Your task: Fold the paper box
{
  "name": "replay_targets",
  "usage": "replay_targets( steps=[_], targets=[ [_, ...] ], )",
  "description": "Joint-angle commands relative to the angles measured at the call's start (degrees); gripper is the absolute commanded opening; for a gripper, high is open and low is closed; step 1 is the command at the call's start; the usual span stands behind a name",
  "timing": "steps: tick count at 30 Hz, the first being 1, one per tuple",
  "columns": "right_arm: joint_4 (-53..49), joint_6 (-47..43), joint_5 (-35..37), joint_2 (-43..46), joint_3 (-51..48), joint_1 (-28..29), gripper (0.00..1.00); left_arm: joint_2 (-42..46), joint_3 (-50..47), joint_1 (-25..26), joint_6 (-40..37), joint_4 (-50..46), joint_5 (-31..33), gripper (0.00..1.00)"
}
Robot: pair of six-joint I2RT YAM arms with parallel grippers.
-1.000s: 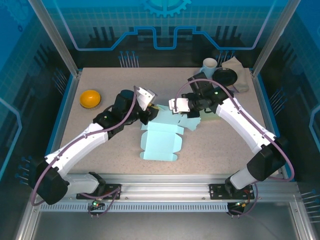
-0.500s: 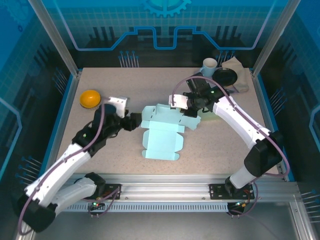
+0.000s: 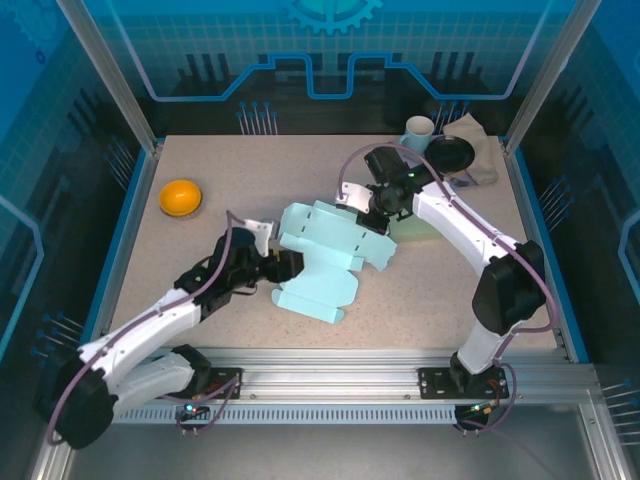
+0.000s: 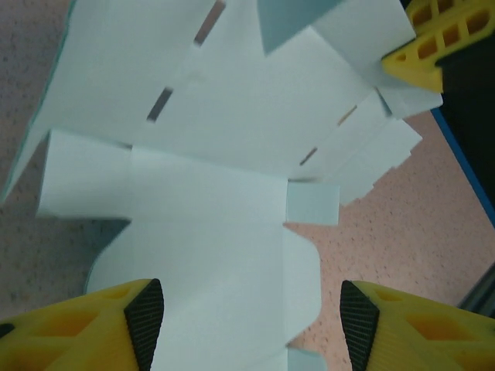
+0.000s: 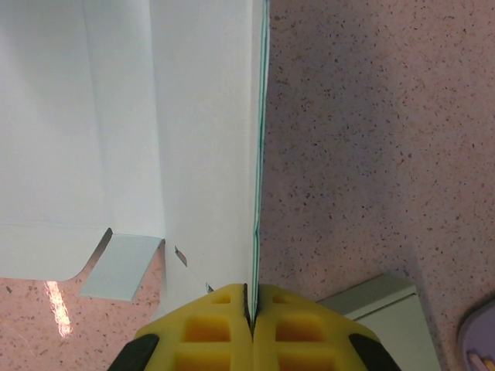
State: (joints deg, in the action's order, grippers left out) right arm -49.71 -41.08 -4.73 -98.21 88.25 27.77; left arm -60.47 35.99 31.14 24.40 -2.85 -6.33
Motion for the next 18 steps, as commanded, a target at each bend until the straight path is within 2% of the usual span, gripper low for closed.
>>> replay_targets(
  steps=[1, 7, 10, 15, 18],
  targets=[
    [-0.03, 1.09, -2.04, 0.46, -1.80, -0.26, 0.00, -5.14, 3.70, -0.18, -6.79, 3.98, 4.60, 0.66],
    [0.67, -0.13, -2.81, 1.40, -3.82, -0.24, 0.00, -11.40, 7.85, -3.59, -12.95, 2.79, 9.73, 0.69],
    [0.93, -0.09, -3.40, 1.89, -3.93, -0.36, 0.00, -13.58, 9.48, -5.40, -13.35, 0.41, 8.27, 0.70],
    [1.35, 0.45, -4.75, 2.48, -3.74, -0.66, 0.00, -15.63, 8.49, -5.63, -11.37, 0.78, 3.68, 0.71],
    [1.72, 1.00, -6.93, 2.89, -3.70, -1.21, 0.00, -16.91, 7.35, -5.56, -10.71, 0.27, 4.07, 0.72]
  ],
)
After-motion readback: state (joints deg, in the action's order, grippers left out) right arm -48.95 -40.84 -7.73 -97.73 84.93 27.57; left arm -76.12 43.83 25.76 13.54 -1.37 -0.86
